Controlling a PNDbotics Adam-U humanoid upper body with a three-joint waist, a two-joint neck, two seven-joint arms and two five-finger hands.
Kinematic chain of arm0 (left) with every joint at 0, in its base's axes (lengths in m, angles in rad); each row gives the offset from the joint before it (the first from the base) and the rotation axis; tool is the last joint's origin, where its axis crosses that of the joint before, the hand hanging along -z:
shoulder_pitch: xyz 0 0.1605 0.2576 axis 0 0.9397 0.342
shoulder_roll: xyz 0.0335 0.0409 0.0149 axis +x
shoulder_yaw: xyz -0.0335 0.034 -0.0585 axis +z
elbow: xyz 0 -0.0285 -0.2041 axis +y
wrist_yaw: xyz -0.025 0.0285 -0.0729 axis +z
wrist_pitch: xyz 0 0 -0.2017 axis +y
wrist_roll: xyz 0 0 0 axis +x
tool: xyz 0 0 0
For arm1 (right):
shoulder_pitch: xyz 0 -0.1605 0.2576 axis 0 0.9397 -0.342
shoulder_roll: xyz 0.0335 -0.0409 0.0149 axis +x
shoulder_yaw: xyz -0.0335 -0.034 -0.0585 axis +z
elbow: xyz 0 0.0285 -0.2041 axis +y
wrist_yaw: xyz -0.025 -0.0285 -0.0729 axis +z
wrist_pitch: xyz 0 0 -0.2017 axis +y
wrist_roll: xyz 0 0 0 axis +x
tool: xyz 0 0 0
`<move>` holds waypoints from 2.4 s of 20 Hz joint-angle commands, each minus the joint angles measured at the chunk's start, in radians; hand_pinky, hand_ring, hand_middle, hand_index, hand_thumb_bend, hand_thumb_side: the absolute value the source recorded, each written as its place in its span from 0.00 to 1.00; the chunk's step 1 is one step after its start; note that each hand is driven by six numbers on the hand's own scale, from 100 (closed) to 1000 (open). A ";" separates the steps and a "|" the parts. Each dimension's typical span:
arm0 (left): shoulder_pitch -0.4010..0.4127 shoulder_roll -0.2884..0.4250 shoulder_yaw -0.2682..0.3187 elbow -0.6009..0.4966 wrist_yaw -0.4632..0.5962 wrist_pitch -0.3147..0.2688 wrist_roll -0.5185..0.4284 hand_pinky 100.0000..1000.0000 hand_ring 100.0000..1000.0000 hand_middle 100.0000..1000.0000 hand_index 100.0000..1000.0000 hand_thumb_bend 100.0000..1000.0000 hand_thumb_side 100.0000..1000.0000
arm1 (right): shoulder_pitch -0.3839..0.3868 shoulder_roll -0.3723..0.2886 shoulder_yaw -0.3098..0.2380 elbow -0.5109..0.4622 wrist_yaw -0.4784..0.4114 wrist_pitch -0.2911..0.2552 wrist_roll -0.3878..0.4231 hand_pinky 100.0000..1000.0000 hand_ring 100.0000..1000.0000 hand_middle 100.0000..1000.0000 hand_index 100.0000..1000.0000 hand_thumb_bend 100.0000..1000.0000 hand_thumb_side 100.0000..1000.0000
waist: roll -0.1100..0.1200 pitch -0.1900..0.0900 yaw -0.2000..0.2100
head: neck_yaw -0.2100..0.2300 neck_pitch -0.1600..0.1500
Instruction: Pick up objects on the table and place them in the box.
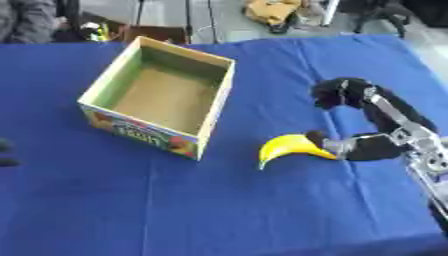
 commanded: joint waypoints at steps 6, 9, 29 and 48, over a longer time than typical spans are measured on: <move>-0.003 0.021 0.007 -0.012 -0.003 -0.001 -0.003 0.62 0.71 0.59 0.66 0.19 1.00 | -0.035 -0.069 0.005 0.031 0.062 -0.012 0.005 0.67 0.68 0.67 0.80 0.34 0.12 | 0.001 -0.014 0.003 | -0.003 0.005; -0.002 0.021 0.007 -0.012 -0.003 -0.001 -0.003 0.62 0.71 0.59 0.66 0.19 1.00 | -0.048 -0.078 0.012 0.049 0.093 -0.016 0.007 0.67 0.68 0.67 0.80 0.35 0.12 | 0.002 -0.014 0.005 | -0.004 0.005; -0.003 0.020 0.003 -0.010 -0.003 -0.002 -0.009 0.62 0.71 0.59 0.66 0.19 1.00 | -0.139 -0.077 0.077 0.184 0.263 -0.049 0.047 0.67 0.68 0.67 0.80 0.33 0.12 | 0.009 -0.012 0.013 | -0.010 0.003; -0.006 0.019 0.000 -0.010 -0.002 -0.004 -0.013 0.62 0.71 0.59 0.66 0.18 1.00 | -0.179 -0.040 0.117 0.280 0.331 -0.069 0.061 0.67 0.68 0.66 0.79 0.29 0.13 | 0.015 -0.009 0.019 | -0.016 -0.005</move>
